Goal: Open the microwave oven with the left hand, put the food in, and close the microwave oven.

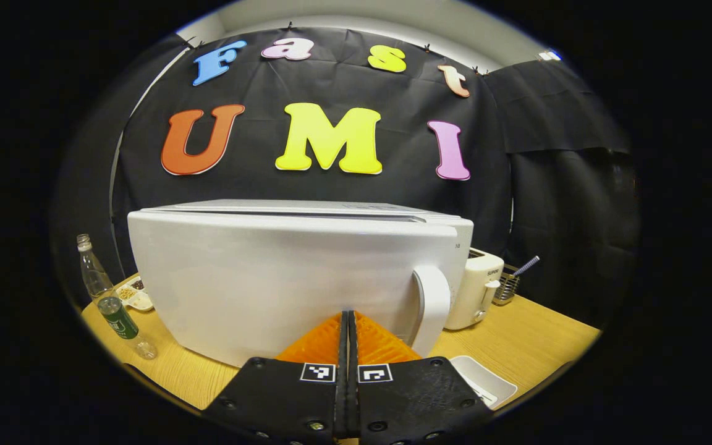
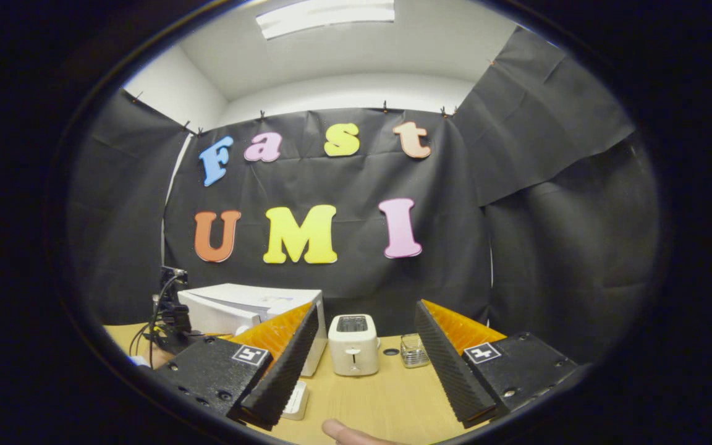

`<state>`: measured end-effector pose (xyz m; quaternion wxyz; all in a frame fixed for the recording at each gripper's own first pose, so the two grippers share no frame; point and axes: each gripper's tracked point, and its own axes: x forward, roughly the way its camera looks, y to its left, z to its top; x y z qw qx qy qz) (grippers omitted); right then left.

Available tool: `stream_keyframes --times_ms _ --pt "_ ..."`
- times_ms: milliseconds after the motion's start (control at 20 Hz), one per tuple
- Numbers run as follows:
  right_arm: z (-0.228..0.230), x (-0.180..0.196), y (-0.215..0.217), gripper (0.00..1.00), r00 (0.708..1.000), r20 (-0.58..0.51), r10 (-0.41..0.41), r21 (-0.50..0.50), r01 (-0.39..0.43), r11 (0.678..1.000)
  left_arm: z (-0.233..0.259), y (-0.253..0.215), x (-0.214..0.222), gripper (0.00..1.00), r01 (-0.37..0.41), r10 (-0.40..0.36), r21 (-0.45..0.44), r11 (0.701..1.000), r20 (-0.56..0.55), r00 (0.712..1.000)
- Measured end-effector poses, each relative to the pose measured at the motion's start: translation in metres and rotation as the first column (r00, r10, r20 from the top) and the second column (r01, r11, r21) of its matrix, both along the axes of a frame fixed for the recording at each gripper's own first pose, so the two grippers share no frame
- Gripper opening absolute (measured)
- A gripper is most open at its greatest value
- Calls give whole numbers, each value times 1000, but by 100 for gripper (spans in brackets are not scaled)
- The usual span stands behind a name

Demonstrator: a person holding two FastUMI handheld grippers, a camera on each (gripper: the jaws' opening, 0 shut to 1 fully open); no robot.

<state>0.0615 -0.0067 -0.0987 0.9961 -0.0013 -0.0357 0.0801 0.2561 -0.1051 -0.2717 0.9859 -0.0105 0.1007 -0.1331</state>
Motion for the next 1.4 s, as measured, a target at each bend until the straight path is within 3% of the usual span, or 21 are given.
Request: stream_keyframes --times_ms 50,100,150,350,400,450,600,650,700,850,950,1200,1300,1400 --pt "0 0 1 100 1000 -11 2 -6 -2 1000 -4 -4 13 0 -14 14 14 1000 0 1000" --pt "0 1 2 100 1000 -20 4 -12 -5 1000 -13 -5 22 10 -31 32 29 999 -37 999" --pt "2 1 4 100 1000 -24 10 -12 -10 1000 -20 -9 24 0 -39 41 34 999 -71 997" --pt "8 -6 3 100 1000 -26 -3 -19 2 1000 -16 -11 26 2 -67 69 47 997 -35 997" --pt "10 -11 3 89 1000 -26 -5 -21 4 1000 -17 -11 24 1 -69 71 40 997 -43 997" --pt "11 -16 3 100 1000 -24 -9 -22 9 1000 -15 -11 25 1 -73 74 36 997 -38 997" --pt "19 -30 2 100 999 -20 -30 -23 30 999 -22 -10 23 1 -78 81 74 994 -44 996" --pt "22 -34 2 89 999 -18 -36 -24 35 999 -22 -9 23 1 -78 82 79 994 -49 995" --pt "24 -40 1 100 999 -13 -43 -27 42 999 -28 -7 20 2 -80 87 82 993 -92 992" --pt "25 -54 -1 100 998 -21 -55 -42 54 998 -25 0 -8 1 -102 107 47 994 -148 983" --pt "25 -60 -8 100 997 -29 -69 -39 68 997 3 -1 -33 0 -80 81 15 997 -110 991" --pt "24 -71 -17 100 996 -46 -78 6 78 997 73 20 -98 0 -106 106 16 994 -27 994" --pt "28 -79 -21 100 994 -44 -96 22 97 995 99 11 -131 1 -64 63 -13 998 -21 998" --pt "43 -93 -22 100 995 -13 -101 48 102 994 126 15 -167 1 -67 67 17 998 12 998"
